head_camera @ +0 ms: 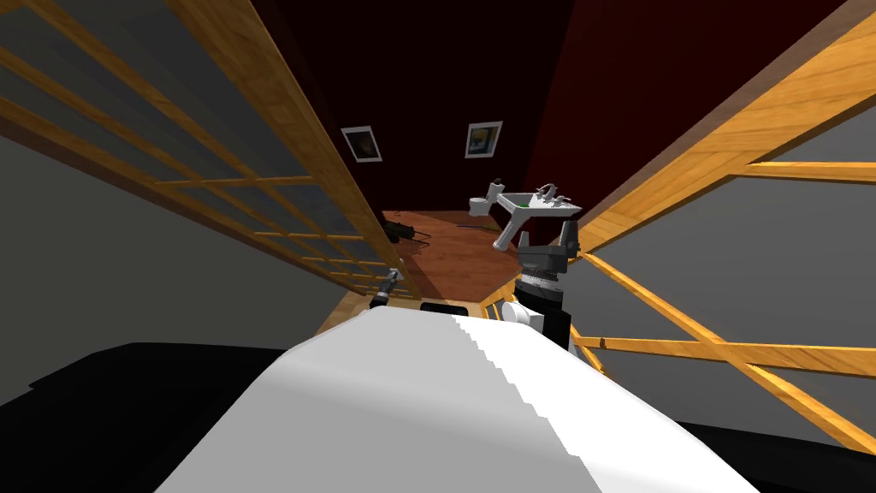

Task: Pull the door open

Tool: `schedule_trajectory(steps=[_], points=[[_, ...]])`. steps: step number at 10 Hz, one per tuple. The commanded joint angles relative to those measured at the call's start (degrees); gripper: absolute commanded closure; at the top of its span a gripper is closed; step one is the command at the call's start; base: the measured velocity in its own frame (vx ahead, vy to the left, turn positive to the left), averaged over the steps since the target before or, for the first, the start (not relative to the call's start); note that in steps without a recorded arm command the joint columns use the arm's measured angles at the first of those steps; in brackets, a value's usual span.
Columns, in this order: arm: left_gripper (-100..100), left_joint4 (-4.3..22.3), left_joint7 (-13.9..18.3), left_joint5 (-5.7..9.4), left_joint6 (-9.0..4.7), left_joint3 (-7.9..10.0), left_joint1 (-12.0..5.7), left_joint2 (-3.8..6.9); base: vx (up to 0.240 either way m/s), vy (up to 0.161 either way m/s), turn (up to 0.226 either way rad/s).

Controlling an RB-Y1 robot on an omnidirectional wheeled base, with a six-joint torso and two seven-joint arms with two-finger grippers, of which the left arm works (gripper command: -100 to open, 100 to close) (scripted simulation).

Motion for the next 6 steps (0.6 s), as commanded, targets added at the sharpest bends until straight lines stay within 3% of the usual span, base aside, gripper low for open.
schedule_trajectory(steps=[1,6], points=[[100,0.2,2.9,0.6,0.19,-0.31,-0.14,-0.25,-0.047,0.021,-0.076],[100,0.7,10.0,2.07,0.52,-0.62,-0.78,-0.35,-0.039,0.02,-0.05]])
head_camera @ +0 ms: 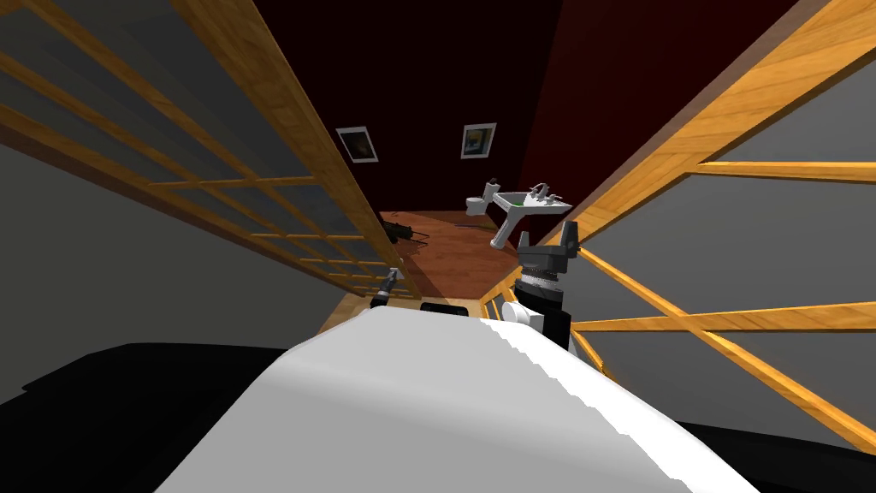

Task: Pull the door open

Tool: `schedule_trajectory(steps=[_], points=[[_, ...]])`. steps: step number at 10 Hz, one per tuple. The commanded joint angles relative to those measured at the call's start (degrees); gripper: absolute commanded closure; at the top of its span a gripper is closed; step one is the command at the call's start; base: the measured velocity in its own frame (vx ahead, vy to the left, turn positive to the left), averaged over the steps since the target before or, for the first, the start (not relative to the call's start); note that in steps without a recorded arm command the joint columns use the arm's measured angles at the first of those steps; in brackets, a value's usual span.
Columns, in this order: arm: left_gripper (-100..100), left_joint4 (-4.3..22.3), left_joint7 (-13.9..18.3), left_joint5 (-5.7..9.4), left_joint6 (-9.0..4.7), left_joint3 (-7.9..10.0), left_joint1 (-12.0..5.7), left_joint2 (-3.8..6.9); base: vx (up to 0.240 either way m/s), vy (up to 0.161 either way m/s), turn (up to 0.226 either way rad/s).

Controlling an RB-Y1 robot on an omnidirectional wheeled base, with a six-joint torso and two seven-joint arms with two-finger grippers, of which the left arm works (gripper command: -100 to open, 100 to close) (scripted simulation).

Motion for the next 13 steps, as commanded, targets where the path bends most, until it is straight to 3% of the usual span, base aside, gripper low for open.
schedule_trajectory(steps=[1,5,6,13], points=[[100,0.4,2.9,0.66,0.22,-0.36,-0.16,-0.31,-0.056,0.021,-0.077],[100,0.7,8.2,1.76,0.46,-0.59,-0.64,-0.38,-0.035,0.016,-0.043],[100,0.7,8.3,1.76,0.46,-0.59,-0.64,-0.38,-0.029,0.014,-0.041],[100,1.7,19.0,4.69,1.12,-1.21,-1.92,-0.57,-0.048,0.02,-0.062]])
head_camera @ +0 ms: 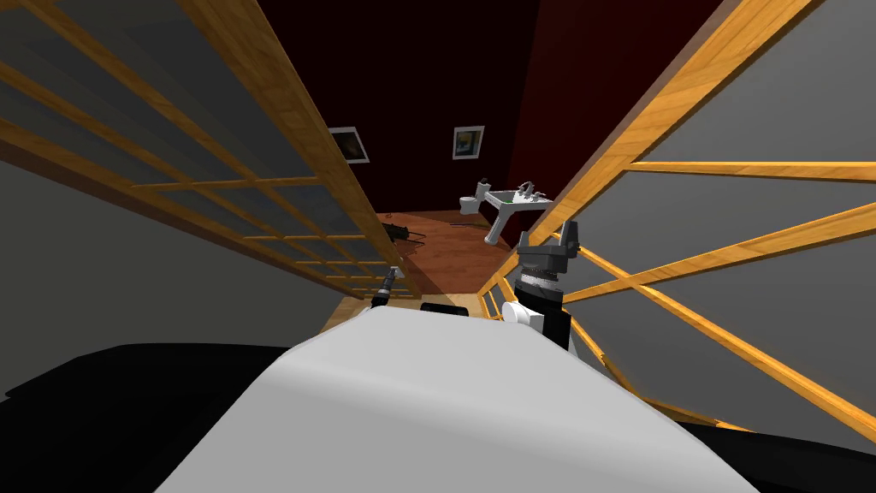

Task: Pull the door open

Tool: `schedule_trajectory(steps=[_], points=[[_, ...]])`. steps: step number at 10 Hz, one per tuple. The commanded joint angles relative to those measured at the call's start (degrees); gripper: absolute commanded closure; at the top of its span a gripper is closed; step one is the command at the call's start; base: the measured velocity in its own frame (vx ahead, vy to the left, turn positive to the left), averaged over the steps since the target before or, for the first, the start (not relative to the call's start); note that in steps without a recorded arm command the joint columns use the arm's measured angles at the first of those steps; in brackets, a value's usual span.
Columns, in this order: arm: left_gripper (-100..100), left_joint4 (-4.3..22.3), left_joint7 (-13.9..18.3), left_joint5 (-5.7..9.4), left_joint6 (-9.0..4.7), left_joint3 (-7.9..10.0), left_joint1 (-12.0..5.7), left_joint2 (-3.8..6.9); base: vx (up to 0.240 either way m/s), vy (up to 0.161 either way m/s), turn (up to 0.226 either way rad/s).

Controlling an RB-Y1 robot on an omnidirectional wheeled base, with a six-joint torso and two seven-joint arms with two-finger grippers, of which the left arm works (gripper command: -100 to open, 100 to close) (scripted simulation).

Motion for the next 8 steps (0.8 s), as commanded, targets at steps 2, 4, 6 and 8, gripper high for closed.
schedule_trajectory(steps=[2,4,6,8], points=[[100,0.6,4.2,0.84,0.37,-0.6,-0.39,-0.53,-0.054,0.025,-0.061],[100,0.8,6.8,1.47,0.51,-0.74,-0.66,-0.57,-0.037,0.019,-0.048],[100,1.0,9.4,2.09,0.65,-0.87,-0.94,-0.61,-0.045,0.016,-0.047],[100,1.2,11.8,2.75,0.79,-1.01,-1.22,-0.65,-0.067,0.027,-0.079]])
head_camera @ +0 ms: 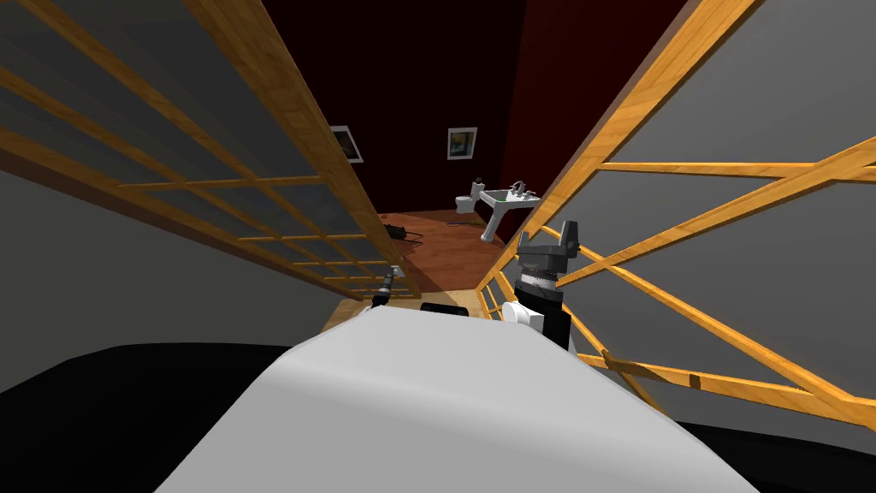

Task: Pull the door open

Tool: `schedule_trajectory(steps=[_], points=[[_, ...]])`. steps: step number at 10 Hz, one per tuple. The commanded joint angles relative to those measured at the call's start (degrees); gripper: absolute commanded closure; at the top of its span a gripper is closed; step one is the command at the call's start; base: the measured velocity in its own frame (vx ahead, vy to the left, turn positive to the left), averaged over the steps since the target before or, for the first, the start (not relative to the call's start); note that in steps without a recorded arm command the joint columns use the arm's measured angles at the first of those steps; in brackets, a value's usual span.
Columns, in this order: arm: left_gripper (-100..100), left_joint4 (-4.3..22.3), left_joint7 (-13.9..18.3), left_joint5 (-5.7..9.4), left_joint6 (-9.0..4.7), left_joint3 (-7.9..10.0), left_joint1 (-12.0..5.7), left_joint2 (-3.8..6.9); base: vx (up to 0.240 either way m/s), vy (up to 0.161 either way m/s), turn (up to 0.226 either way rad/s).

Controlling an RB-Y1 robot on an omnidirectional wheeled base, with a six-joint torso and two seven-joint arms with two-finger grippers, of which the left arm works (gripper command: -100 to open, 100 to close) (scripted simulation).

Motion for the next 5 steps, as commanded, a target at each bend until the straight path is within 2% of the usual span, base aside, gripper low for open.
schedule_trajectory(steps=[1,2,3,4,5], points=[[100,0.5,2.9,0.57,0.36,-0.64,-0.33,-0.58,-0.046,0.024,-0.063],[100,0.5,3.3,0.57,0.36,-0.64,-0.33,-0.58,-0.037,0.017,-0.034],[100,0.7,5.5,1.23,0.51,-0.78,-0.62,-0.63,-0.046,0.016,-0.081],[100,0.7,5.7,1.23,0.51,-0.78,-0.62,-0.63,-0.04,0.014,-0.041],[100,0.9,8.1,1.9,0.65,-0.92,-0.91,-0.67,-0.055,0.025,-0.073]])
